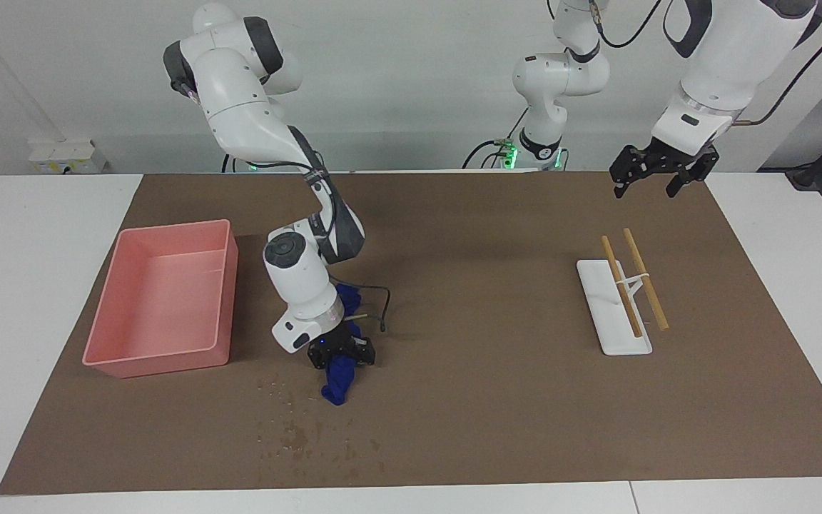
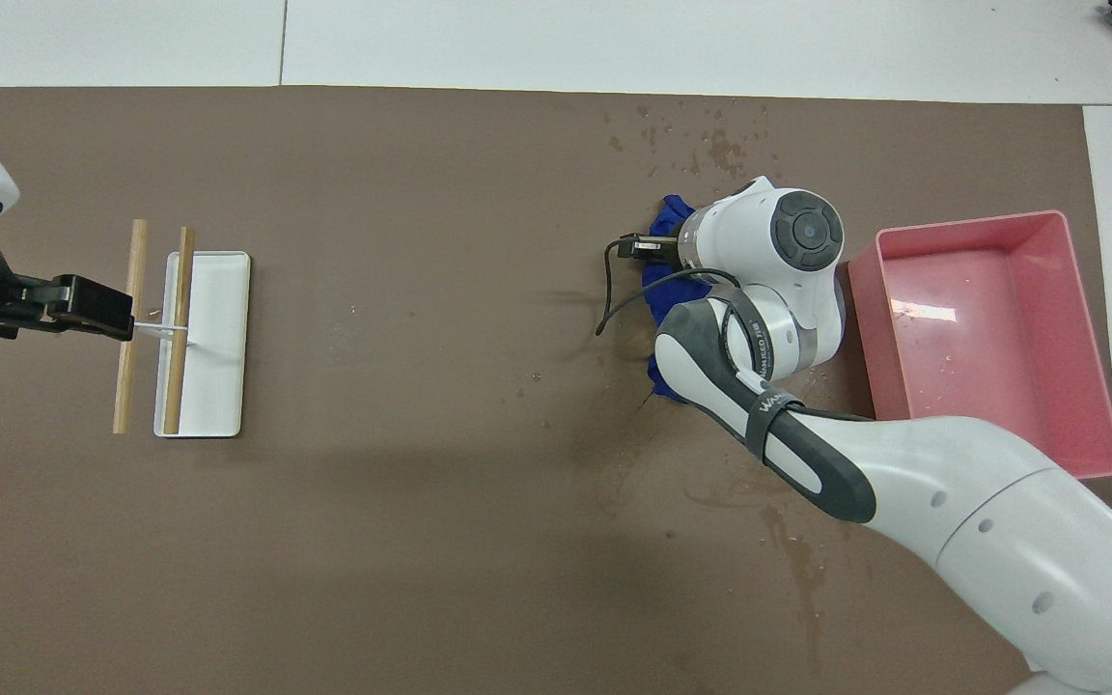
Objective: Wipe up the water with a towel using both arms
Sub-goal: 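Wipe the towel back and forth over the wet spill with the right gripper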
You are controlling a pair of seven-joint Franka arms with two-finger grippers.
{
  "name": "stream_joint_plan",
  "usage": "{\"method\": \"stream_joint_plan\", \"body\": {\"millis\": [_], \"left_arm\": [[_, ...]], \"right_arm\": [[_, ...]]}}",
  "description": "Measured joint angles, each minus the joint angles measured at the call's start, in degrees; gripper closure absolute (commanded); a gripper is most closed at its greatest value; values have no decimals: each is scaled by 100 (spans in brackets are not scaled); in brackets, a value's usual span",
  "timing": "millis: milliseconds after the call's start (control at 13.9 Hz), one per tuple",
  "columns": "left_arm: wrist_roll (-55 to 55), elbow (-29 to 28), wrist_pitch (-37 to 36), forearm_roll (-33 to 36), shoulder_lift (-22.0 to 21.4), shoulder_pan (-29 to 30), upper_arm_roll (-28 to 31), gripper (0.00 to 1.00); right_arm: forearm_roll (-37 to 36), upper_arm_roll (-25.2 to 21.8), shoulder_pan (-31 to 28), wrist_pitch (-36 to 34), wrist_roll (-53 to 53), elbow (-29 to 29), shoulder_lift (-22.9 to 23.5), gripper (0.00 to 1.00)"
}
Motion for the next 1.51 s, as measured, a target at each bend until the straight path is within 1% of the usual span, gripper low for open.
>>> {"method": "stream_joint_plan", "body": {"millis": [288, 432, 648, 1008, 1223, 1511], "left_arm": [[0, 0, 0, 0, 0, -1, -2, 0], [0, 0, 0, 0, 0, -1, -1, 0], [0, 0, 0, 0, 0, -1, -1, 0], [0, 0, 0, 0, 0, -1, -1, 0], [0, 0, 0, 0, 0, -1, -1, 0], [0, 0, 0, 0, 0, -1, -1, 0]], "right_arm": [[963, 145, 7, 15, 400, -392, -248, 100], [1206, 213, 71, 15, 773, -689, -432, 100], [1206, 211, 399, 21, 1509, -1161, -746, 100], [1210, 211, 730, 50, 2265, -1749, -1134, 100], [1210, 207, 964, 54, 2934, -1946, -1264, 100], [1213, 201, 1017, 149, 3098, -2018, -1299, 100]]}}
